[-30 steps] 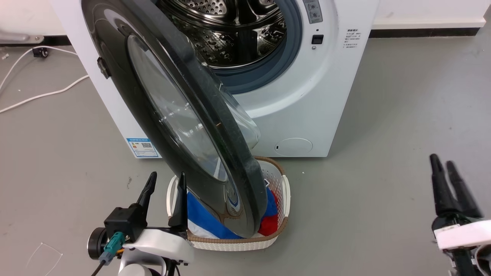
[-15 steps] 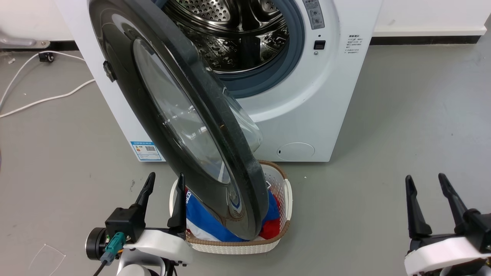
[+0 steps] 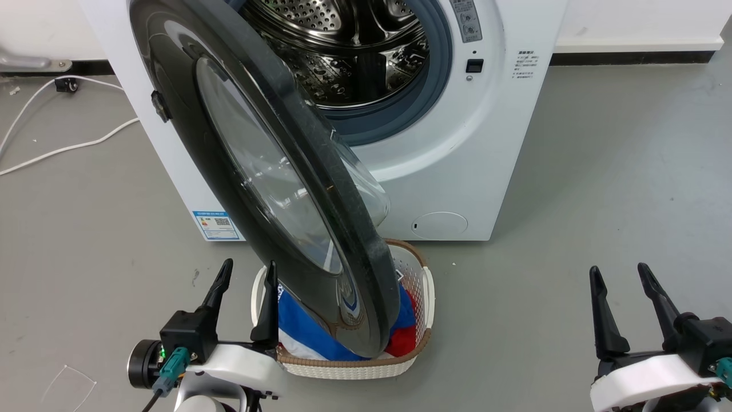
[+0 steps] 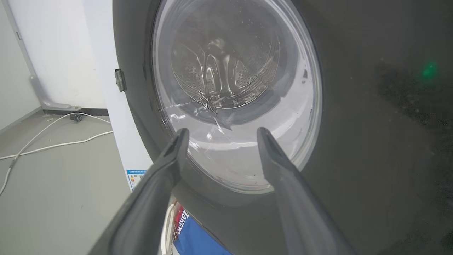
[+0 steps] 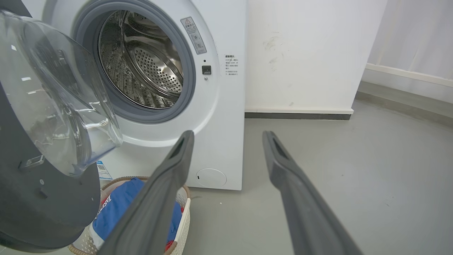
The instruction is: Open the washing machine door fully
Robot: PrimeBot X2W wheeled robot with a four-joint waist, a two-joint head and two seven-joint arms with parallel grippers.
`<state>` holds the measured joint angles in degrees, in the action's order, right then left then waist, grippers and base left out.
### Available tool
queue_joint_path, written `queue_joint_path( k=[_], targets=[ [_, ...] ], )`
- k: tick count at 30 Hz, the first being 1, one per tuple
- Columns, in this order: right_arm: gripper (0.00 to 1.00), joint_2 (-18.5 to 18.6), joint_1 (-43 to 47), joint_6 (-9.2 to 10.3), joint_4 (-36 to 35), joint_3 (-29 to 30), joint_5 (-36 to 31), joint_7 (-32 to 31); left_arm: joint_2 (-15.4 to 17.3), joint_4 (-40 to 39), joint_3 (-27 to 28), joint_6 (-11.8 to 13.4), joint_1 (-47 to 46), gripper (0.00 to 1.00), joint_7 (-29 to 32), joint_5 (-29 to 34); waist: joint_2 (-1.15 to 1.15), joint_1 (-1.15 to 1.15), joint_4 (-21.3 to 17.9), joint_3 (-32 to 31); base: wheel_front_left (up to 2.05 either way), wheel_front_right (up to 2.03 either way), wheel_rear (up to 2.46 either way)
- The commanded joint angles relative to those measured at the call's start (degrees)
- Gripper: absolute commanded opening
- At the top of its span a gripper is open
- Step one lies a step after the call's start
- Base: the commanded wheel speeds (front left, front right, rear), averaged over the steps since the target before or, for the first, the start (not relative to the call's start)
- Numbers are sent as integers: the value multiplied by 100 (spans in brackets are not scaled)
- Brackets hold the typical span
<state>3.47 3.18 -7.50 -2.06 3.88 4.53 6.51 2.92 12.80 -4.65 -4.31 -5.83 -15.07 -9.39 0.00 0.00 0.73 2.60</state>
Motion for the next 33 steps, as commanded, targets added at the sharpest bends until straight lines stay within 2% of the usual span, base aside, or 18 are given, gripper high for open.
queue_joint_path(
  k=[1,4,5,6,7,12,18,26,33],
  targets=[
    [100,-29,-61,1,-37,-7,-18,-15,-5,13,17,-12,67,100,-14,-3,0,0,-4,-10,0,0,0],
    [100,-41,-29,1,-69,-10,-50,-37,-5,25,11,-22,72,100,-14,10,0,0,-3,-9,0,0,0],
    [100,-44,-19,1,-80,-15,-60,-31,-5,39,5,-30,72,62,-14,7,0,0,-3,-8,0,0,0],
    [100,-46,-9,1,-87,-14,-59,-39,-5,43,5,-34,64,11,-14,0,0,0,-3,-6,0,0,0],
    [100,-49,1,1,-98,-14,-54,-46,-5,45,7,-45,58,0,-14,-1,0,0,-2,-6,0,0,0],
    [100,-59,42,1,-137,-14,-51,-86,-5,33,18,-83,-4,0,-14,-21,0,0,5,0,0,0,0],
    [100,-65,72,1,-122,-15,-34,-129,-6,-355,156,-74,-286,0,-14,-56,0,0,58,-24,0,0,0],
    [100,-66,82,1,-137,15,-13,-124,-5,-1692,228,49,-878,0,-14,-60,0,0,129,-50,0,0,0],
    [100,-67,79,1,-137,16,23,-135,-6,-2791,-118,64,-1261,0,-13,8,0,0,140,-68,0,0,0]
  ],
)
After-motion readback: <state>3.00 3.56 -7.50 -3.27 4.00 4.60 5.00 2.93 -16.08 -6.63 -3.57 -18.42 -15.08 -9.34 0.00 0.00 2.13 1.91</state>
